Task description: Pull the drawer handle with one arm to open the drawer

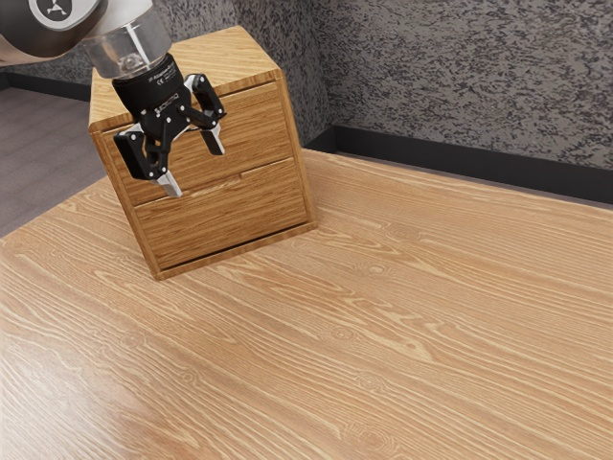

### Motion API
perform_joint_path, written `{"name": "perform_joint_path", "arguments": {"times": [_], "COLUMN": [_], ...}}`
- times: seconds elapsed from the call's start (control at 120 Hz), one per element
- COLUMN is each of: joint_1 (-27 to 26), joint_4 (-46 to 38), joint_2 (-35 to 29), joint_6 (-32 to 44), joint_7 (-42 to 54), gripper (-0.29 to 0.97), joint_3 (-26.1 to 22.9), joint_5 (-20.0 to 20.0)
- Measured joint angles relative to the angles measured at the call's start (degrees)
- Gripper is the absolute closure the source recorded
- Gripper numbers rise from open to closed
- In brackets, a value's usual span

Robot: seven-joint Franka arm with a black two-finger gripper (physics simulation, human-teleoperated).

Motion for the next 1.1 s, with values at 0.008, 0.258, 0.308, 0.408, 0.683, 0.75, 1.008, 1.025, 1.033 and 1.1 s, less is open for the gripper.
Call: {"name": "perform_joint_path", "arguments": {"times": [0.008,0.258,0.308,0.408,0.683,0.75,1.008,1.025,1.033,1.1], "joint_1": [0.0,1.9,4.4,2.4,6.1,-0.1,15.3,21.4,24.6,45.7], "joint_4": [0.0,0.9,2.7,4.5,3.8,3.1,1.6,1.0,0.8,-3.6], "joint_2": [0.0,-3.6,-6.0,-1.9,2.4,2.1,2.2,1.9,1.8,-3.0], "joint_6": [0.0,-0.1,0.2,2.8,10.8,11.8,14.6,14.7,14.8,15.3], "joint_7": [0.0,0.2,0.3,0.3,-1.4,-2.9,-8.2,-8.5,-8.7,-10.1], "gripper": [0.02,0.02,0.02,0.02,0.03,0.04,0.03,0.03,0.03,0.03], "joint_3": [0.0,0.2,-1.2,-2.3,8.5,18.0,9.4,3.1,-0.3,-20.7], "joint_5": [0.0,0.2,1.5,3.0,4.1,4.0,2.1,2.3,2.5,3.5]}}
